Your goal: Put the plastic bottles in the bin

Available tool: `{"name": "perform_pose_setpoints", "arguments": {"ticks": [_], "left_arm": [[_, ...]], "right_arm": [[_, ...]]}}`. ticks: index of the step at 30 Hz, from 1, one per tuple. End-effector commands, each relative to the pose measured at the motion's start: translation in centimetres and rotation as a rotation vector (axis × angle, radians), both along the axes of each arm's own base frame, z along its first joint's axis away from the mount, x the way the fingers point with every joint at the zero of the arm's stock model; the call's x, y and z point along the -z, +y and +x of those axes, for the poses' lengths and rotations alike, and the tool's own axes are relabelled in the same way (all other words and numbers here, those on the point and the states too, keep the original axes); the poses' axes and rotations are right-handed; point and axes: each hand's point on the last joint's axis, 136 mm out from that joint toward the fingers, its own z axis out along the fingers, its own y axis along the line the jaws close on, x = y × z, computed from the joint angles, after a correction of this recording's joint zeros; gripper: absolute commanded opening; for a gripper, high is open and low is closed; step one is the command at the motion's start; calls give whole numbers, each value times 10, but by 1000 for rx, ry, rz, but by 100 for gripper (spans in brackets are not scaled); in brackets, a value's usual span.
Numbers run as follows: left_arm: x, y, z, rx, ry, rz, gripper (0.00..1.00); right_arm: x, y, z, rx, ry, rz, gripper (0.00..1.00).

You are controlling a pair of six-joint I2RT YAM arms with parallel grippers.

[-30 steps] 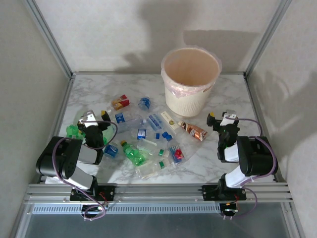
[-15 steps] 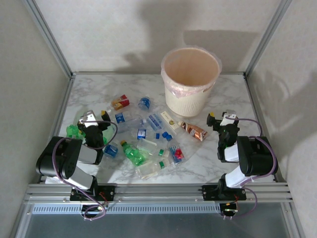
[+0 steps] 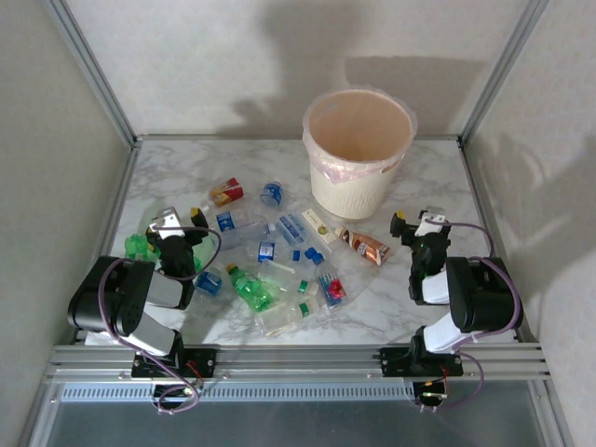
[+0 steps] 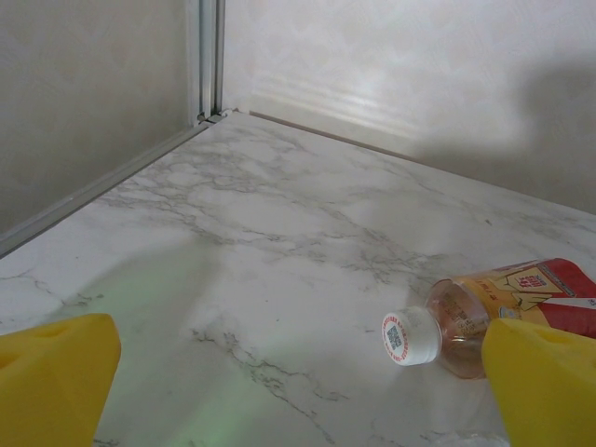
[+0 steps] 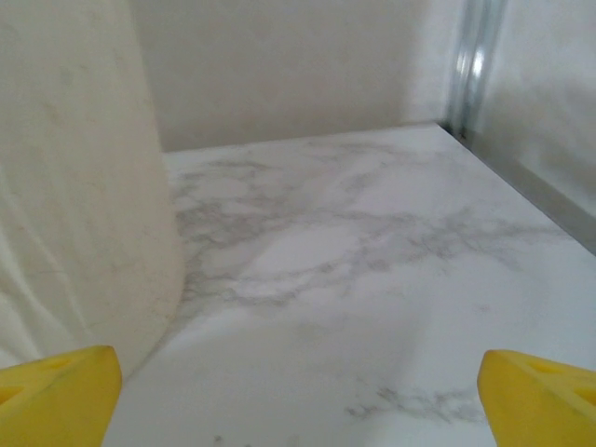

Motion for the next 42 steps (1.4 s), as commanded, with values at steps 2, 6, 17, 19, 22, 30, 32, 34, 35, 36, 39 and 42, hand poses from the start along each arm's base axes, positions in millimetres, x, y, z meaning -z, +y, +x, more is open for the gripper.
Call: {"name": "perform_pose_setpoints", "arguments": {"ticks": [2,6,17,19,22,30,32,34,35,36,39,42], "left_arm": [[-56,-6,16,-57,-3,41,99],[-130,9,17,-203,-25,-181,100],[-161,-103,12,85,87,-481,97],[-165,-109,13,96,101,-503,96],[-175,-115,14,120,99,-510,95],[-177,-117,11,128,103,-541,95],[-175,-119,12,135,117,-539,94],[-174,-122,13,148,133,-535,94],[-172,-124,14,154,143,-533,94],[-172,-126,15,160,150,-533,93],[-169,-130,16,173,165,-535,93],[-164,-131,17,170,179,-543,92]], "right_arm": [[-61,-54,2,416,103,271,99],[-73,-43,-21,427,266,442,99],[-40,91,-57,-100,779,258,94],[-32,104,-62,-141,834,234,95],[-16,118,-62,-160,897,163,94],[19,131,-42,-165,934,79,93],[25,132,-39,-163,940,71,93],[30,135,-37,-177,942,70,91],[32,137,-37,-184,946,67,91],[34,137,-37,-189,948,62,90],[37,142,-35,-209,949,59,91],[44,142,-32,-205,967,47,90]]}}
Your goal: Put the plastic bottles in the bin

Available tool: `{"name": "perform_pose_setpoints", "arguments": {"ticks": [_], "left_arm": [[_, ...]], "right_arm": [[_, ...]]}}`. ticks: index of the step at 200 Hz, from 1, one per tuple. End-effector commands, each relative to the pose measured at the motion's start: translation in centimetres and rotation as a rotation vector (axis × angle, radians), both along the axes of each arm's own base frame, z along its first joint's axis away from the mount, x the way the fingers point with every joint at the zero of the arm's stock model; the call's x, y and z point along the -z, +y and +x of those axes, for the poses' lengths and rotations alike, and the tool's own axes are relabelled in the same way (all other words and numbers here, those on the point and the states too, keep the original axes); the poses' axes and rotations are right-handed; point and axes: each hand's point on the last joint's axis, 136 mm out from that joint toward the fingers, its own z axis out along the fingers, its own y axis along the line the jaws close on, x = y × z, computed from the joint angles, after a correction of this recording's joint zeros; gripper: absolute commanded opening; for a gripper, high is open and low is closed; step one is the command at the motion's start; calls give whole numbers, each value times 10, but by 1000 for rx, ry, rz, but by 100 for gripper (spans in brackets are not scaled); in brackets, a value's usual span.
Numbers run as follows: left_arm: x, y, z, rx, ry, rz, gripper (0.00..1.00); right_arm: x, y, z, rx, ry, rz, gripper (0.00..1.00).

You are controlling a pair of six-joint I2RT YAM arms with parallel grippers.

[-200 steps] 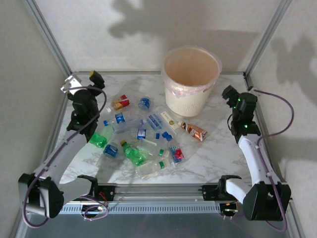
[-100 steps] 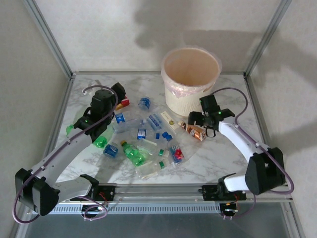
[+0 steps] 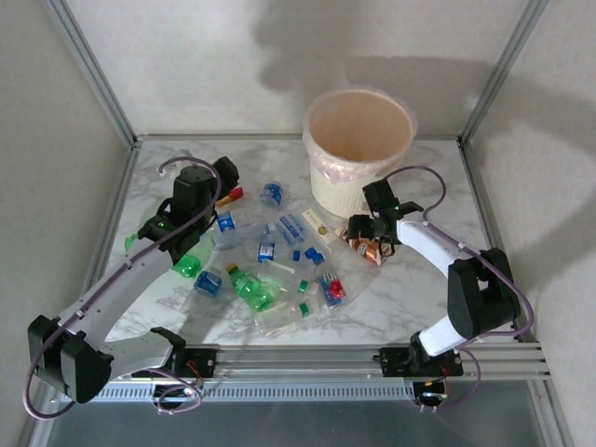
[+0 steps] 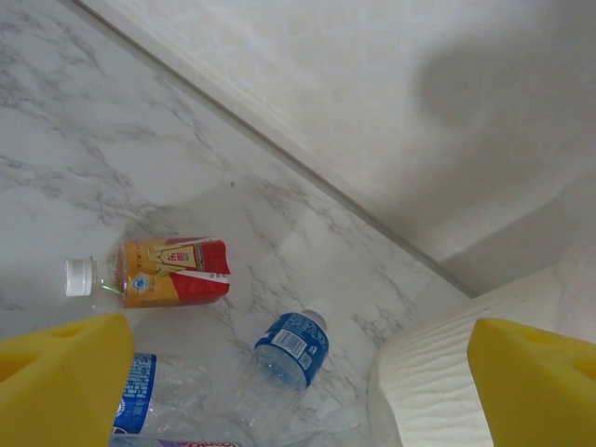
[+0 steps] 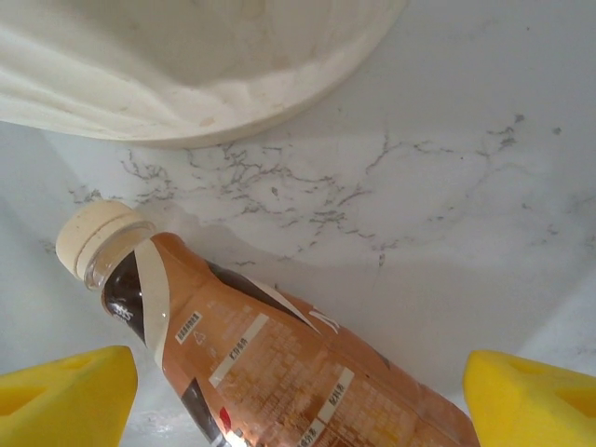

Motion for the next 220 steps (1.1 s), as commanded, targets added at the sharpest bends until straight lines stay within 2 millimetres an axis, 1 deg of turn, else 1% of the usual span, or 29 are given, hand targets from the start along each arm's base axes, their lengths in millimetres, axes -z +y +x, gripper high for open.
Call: {"name": "perform_pose_setpoints", "arguments": {"ticks": [1,19,56,87,106,133,156,177,220], "left_arm": [[0,-7,1,21,22,-17,92],[5,-7,1,21,35,-17,91],[14,-7,0,18,49,-21,90],[22,-7,-1,17,65,-24,89],[28,-7,-2,13,73,-24,89],[32,-6,-4,10,73,-36,89],[35,-5,-6,12,77,-34,89],[38,-4,-6,11,85,-24,89],[34,-6,-5,13,80,-29,89]], "right_arm": [[9,4,4,-24,14,-21,90],[15,4,0,-29,30,-25,88],[26,2,-17,-23,71,-36,86],[27,-2,-35,-3,95,-35,85],[23,4,-39,-4,105,-33,84],[30,1,-49,26,169,-48,83],[35,2,-57,40,199,-30,85],[43,3,-60,46,212,-17,86],[55,3,-52,47,208,-39,83]]}}
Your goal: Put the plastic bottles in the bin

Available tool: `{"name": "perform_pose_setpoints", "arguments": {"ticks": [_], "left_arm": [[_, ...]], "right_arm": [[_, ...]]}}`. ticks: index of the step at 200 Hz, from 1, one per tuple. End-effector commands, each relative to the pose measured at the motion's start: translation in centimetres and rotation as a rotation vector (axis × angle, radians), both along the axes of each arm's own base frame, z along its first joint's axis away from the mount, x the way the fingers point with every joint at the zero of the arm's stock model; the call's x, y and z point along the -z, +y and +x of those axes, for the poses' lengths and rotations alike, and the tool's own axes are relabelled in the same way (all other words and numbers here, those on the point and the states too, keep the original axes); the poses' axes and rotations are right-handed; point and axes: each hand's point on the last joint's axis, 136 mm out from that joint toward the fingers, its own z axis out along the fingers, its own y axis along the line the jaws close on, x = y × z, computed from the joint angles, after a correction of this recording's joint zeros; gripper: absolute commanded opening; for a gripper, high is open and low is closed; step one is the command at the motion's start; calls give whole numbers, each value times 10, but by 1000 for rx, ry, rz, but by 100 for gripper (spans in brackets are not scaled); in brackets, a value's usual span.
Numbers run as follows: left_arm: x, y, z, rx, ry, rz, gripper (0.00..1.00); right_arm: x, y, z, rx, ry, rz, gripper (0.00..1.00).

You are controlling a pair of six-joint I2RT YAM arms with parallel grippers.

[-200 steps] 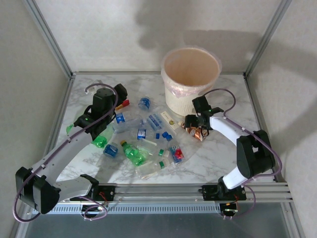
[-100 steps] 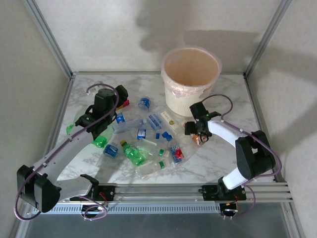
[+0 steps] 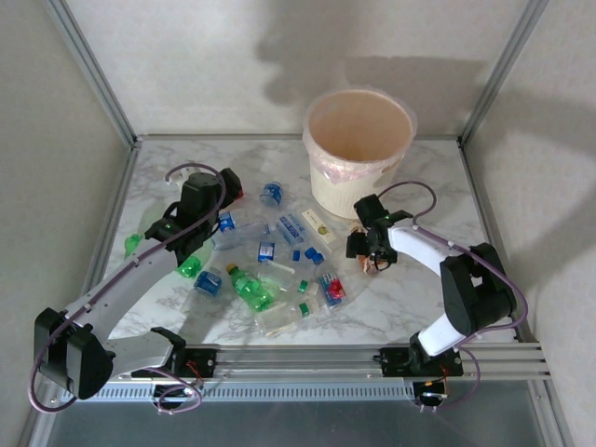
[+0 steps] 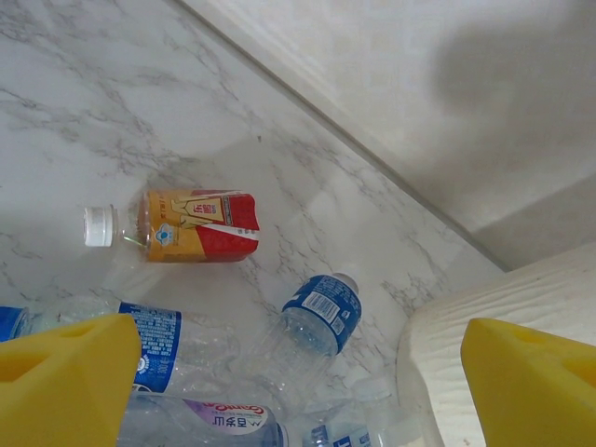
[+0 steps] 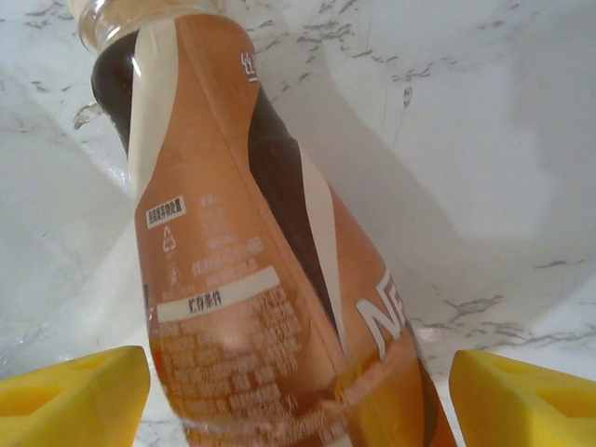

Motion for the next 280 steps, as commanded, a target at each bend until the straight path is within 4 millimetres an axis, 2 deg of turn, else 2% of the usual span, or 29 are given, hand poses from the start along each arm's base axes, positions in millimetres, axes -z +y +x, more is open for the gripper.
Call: {"name": "perform_pose_setpoints", "arguments": {"ticks": [1,45,86,157,177,192,235,258,280], "left_arm": [[-5,-3,-2,13,-6,-13,89],[-6,-5,-2,13,-6,-29,88],[-4,-3,-4,7,0,-25,88],[-8,-8,6,2,-19,-61,88],[-9,-11,11,4,-22,-64,88],[-10,-14,17,5,-21,-63,88],[-9,-18,30,-6,-15,-54,87],[-10,-23,37,5,-15,-61,87],[-13,-32,44,37,-24,-81,85]], "right_arm": [[14,0,-4,6,33,-19,83],[15,-5,-8,22,20,-27,74],[14,-11,-19,44,22,-23,64],[-22,-20,-33,142,-14,9,56],[-43,-20,-42,166,-18,44,55],[-67,-14,-52,159,-32,84,54],[-133,13,-95,57,-52,202,52],[-180,32,-108,-12,-111,299,52],[-233,42,-101,-60,-200,363,52]]}}
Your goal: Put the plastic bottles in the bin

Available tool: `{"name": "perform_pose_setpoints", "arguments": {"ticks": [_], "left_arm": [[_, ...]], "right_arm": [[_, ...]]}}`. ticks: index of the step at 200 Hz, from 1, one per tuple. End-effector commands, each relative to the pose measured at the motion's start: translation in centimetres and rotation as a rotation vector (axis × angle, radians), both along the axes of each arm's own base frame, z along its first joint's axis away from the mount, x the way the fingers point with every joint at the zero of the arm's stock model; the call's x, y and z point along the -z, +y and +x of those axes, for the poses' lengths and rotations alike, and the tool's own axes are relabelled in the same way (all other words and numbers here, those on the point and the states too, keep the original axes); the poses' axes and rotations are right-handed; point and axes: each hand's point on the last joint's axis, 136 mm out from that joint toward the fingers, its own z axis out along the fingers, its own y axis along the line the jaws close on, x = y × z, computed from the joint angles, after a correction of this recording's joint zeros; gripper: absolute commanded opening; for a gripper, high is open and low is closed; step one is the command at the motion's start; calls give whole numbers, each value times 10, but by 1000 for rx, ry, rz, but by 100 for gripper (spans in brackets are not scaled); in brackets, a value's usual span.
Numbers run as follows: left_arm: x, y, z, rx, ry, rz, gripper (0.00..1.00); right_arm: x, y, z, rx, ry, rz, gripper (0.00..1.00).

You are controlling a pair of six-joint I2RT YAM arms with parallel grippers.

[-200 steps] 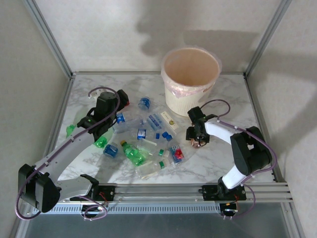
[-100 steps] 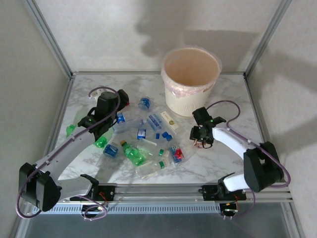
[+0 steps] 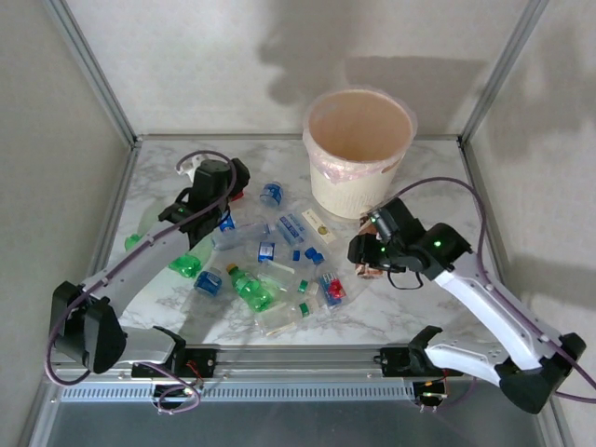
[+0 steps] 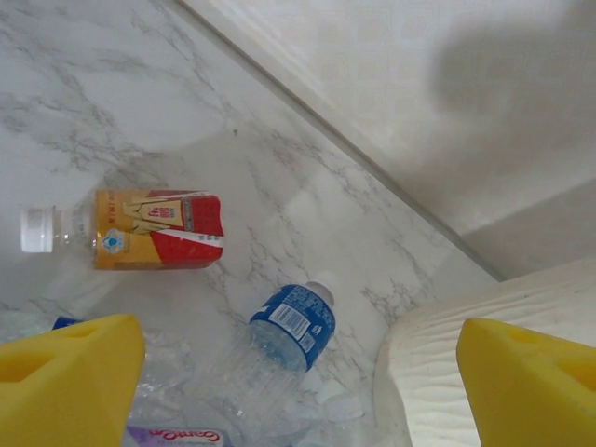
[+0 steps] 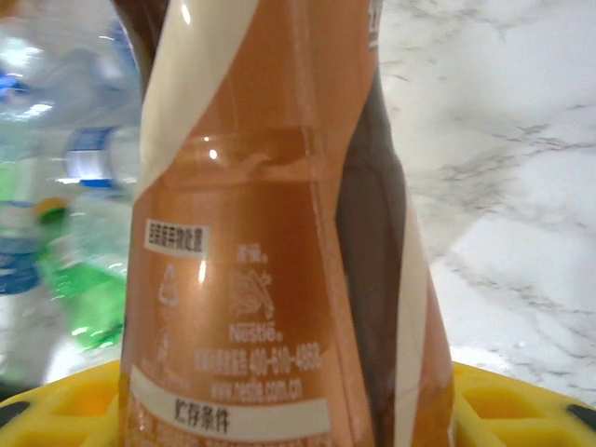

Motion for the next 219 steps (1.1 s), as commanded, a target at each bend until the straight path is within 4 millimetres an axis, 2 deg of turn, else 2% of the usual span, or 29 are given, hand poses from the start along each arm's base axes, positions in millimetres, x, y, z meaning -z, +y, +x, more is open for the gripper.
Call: {"name": "perform_pose_setpoints", "arguments": {"ticks": [1,30,42,48,69,81,105,132,158,185,219], "left_arm": [[-17,-14,10,35,-41,-44,85],[-22,-28,14,91,-42,-45,83],[-26,-33,14,112,-49,-34,83],[-28,-35,14,120,-48,-28,83],[-33,-39,12,138,-32,9,86],[-35,-38,10,139,-24,22,86],[-35,-35,5,139,-18,29,88],[-25,-45,-1,183,42,63,85],[-19,-52,-10,203,69,113,85],[-15,-54,-18,213,85,110,85],[-17,-49,-26,203,77,95,85]], "right_arm": [[-44,1,-5,-13,-34,46,52],[-127,15,25,-38,-219,89,53],[-151,15,46,-10,-293,41,54],[-169,11,58,22,-339,30,55],[-206,0,110,127,-422,17,55],[-217,0,135,151,-456,36,55],[-213,-7,183,192,-482,58,54],[-206,-9,219,199,-514,58,55],[-196,-13,243,196,-515,49,56],[-170,-12,262,183,-474,13,59],[-151,-10,279,178,-460,-19,78]]}}
